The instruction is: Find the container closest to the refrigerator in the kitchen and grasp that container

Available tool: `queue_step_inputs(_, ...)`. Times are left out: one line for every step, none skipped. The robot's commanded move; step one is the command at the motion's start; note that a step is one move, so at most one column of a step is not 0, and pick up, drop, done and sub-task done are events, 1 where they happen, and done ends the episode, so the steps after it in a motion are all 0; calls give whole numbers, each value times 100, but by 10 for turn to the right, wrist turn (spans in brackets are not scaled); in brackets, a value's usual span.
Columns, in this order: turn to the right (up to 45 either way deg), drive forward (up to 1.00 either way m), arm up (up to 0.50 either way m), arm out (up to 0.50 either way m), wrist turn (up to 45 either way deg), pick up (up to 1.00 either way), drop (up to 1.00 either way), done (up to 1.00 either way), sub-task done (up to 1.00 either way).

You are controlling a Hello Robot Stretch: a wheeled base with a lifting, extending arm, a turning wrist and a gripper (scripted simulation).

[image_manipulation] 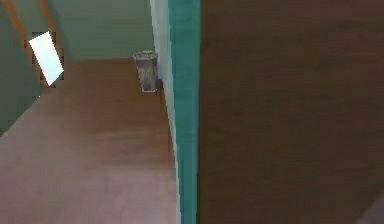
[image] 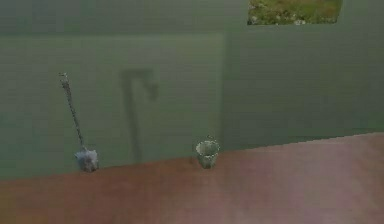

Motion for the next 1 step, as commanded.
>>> queue_step_inputs(300,0,0,0,0,0,0,0,0)
